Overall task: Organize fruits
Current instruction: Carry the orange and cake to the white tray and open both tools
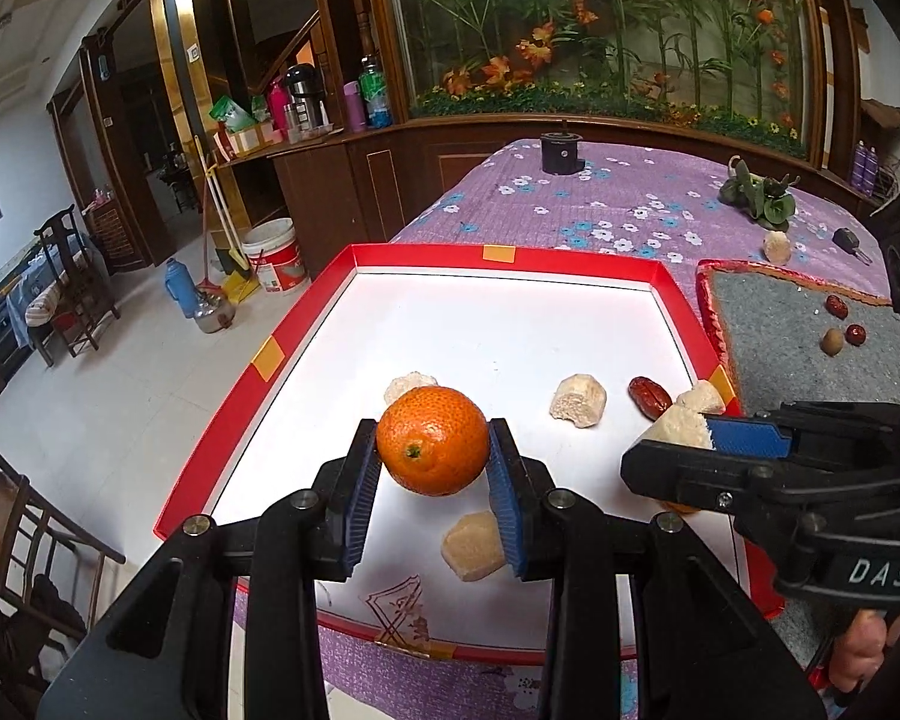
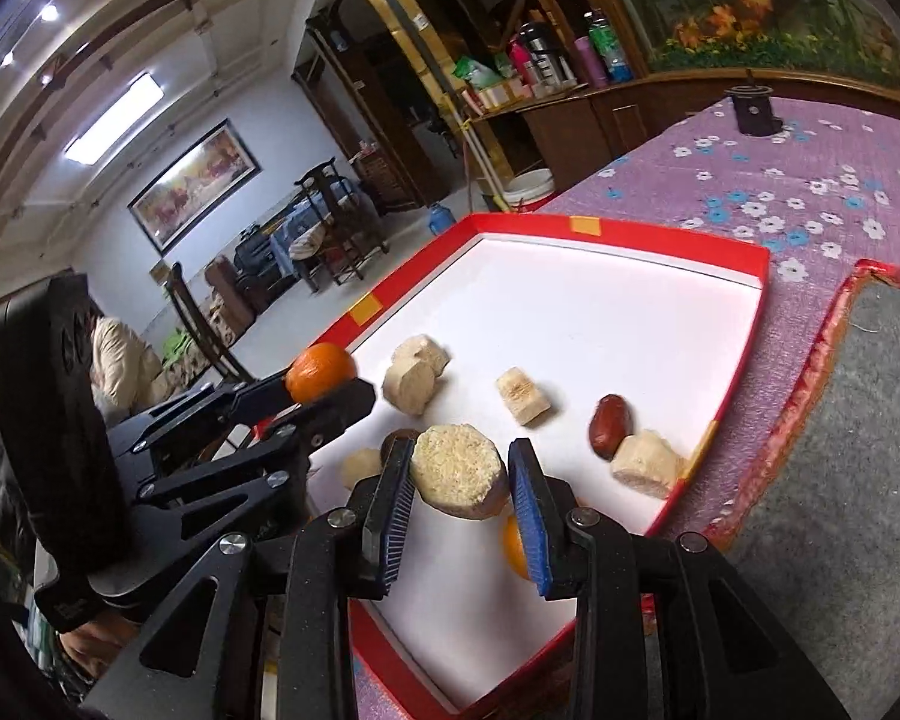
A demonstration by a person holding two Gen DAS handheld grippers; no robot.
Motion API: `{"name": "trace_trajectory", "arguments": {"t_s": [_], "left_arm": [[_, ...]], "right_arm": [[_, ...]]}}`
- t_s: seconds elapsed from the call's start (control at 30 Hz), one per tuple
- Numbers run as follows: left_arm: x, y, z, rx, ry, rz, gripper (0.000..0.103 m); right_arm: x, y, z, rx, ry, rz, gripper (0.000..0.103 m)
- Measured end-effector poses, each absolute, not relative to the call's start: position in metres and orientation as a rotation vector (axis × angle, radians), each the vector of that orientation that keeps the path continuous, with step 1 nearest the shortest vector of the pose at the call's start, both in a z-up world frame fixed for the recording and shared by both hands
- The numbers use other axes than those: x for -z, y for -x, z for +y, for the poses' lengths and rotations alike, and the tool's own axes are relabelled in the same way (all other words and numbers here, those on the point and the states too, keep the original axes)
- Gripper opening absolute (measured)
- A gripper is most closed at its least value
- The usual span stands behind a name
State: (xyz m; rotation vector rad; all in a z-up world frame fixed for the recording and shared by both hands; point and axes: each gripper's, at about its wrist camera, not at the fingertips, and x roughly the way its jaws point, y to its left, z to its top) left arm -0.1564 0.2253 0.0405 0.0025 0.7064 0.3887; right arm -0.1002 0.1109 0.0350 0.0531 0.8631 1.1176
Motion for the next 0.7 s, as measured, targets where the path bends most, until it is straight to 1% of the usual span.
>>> {"name": "trace_trajectory", "arguments": {"t_s": [0.7], "left_arm": [[-0.023,0.155,0.228,-0.434,-0.006,0.779,0.033]], "right_arm": [[-0.032,0.099,0.113,-1.136,-0.059,0.885,0.032]]}}
